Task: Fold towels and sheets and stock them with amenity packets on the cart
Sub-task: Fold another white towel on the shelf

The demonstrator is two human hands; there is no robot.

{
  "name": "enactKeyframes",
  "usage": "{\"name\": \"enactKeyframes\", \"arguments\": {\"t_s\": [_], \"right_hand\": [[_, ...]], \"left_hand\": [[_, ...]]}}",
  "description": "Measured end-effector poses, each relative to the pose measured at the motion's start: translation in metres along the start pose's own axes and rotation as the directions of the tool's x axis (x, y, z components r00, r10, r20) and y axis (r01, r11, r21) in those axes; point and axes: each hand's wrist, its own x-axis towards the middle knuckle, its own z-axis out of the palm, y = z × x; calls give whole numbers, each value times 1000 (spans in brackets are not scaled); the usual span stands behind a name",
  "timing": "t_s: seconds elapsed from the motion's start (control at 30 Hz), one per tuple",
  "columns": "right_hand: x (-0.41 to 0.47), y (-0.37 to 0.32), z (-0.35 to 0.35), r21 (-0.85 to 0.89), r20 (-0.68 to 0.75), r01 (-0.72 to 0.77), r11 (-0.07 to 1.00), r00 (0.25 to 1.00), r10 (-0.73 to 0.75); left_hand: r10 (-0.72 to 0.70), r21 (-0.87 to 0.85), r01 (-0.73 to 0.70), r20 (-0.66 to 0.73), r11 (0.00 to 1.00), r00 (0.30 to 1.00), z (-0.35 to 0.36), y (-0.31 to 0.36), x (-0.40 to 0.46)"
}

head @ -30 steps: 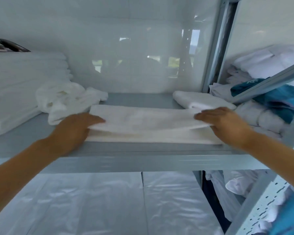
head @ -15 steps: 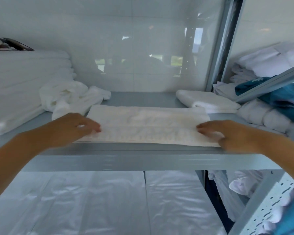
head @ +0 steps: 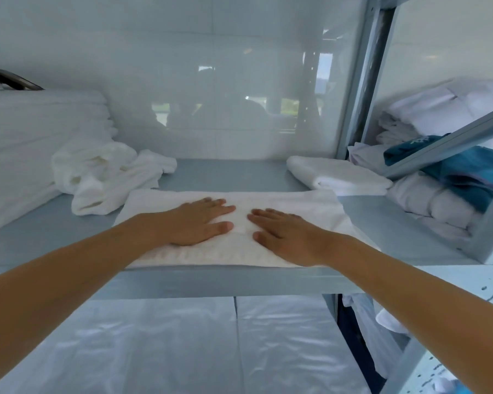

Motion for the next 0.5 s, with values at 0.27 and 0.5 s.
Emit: {"name": "enactKeyframes", "arguments": {"t_s": [0.27,0.5], "right_hand": [[-14,59,-30,128,31,-125,984,992,122],[-1,94,-40,-90,5,-343,935,939,344]], "left_hand": [[92,-21,-94,-58,995,994,1,4,-26],[-131,7,131,31,991,991,-14,6,-9]]}}
